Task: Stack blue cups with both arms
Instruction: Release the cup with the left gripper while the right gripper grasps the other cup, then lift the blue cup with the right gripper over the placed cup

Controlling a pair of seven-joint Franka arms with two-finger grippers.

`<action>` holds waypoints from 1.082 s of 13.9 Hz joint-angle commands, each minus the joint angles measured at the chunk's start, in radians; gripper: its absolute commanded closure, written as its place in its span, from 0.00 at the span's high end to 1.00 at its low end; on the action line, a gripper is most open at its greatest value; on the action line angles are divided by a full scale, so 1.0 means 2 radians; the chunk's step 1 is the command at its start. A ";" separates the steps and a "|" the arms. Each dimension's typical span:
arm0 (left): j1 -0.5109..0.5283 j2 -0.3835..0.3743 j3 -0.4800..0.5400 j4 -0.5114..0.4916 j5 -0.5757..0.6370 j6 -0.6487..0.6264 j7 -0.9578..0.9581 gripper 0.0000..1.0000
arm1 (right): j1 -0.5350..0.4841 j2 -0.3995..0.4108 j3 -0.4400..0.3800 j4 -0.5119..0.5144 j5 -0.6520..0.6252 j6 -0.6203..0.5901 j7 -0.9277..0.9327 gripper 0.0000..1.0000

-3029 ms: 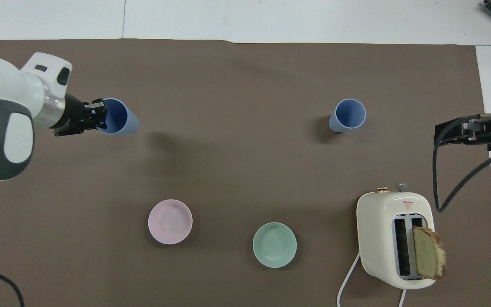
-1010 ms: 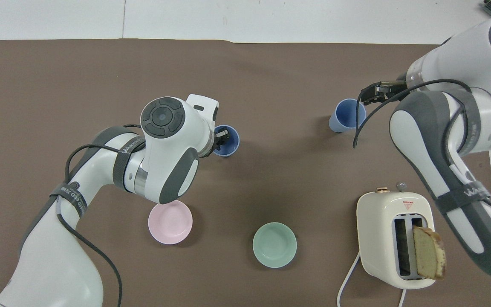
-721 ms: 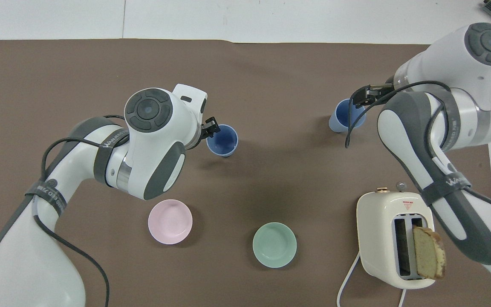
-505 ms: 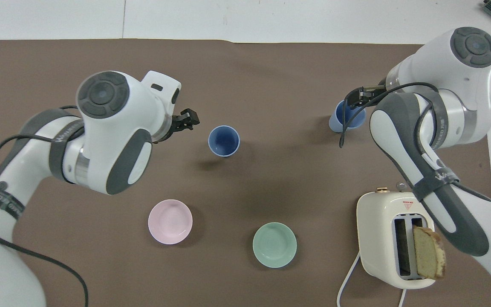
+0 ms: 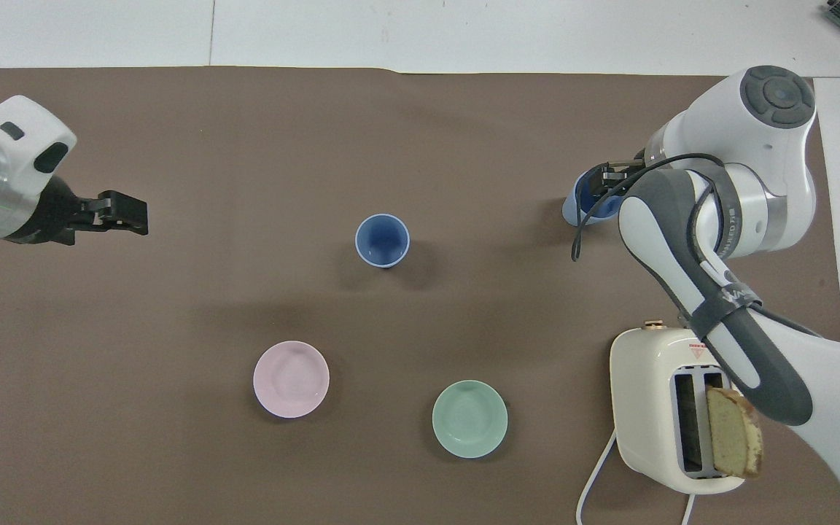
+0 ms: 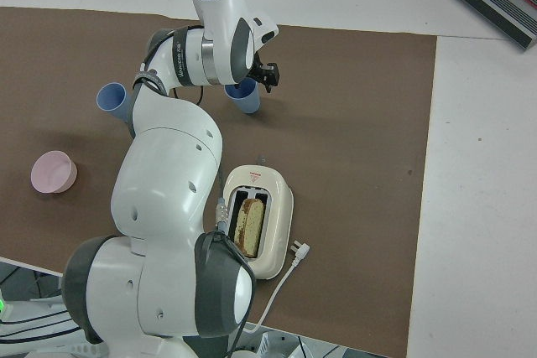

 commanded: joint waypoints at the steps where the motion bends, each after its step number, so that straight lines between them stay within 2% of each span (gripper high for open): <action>1: 0.036 -0.020 -0.008 -0.002 0.008 -0.033 0.083 1.00 | -0.001 -0.007 0.000 -0.011 0.003 0.007 -0.017 0.31; 3: 0.039 -0.024 -0.006 0.024 0.009 -0.066 0.100 1.00 | -0.001 -0.008 0.000 -0.011 0.003 0.004 -0.021 0.00; 6: 0.038 -0.020 -0.003 0.098 0.011 -0.144 0.100 1.00 | -0.001 -0.013 0.000 -0.007 0.003 0.002 -0.018 0.00; 7: 0.037 -0.021 -0.004 0.107 0.014 -0.158 0.100 1.00 | -0.001 -0.023 0.000 -0.006 0.003 -0.001 -0.020 0.00; 9: 0.033 -0.025 -0.005 0.108 0.018 -0.167 0.100 1.00 | -0.001 -0.055 0.001 -0.008 0.011 -0.014 -0.021 0.00; 12: 0.032 -0.026 -0.008 0.108 0.018 -0.176 0.100 1.00 | 0.012 -0.110 0.015 -0.008 0.015 -0.073 -0.014 0.00; 14: 0.037 -0.041 -0.009 0.099 0.015 -0.167 0.097 1.00 | 0.031 -0.143 0.026 -0.009 0.029 -0.106 0.007 0.00; 15: 0.038 -0.041 -0.004 0.100 0.015 -0.167 0.097 1.00 | 0.048 -0.146 0.028 -0.009 0.043 -0.105 0.034 0.00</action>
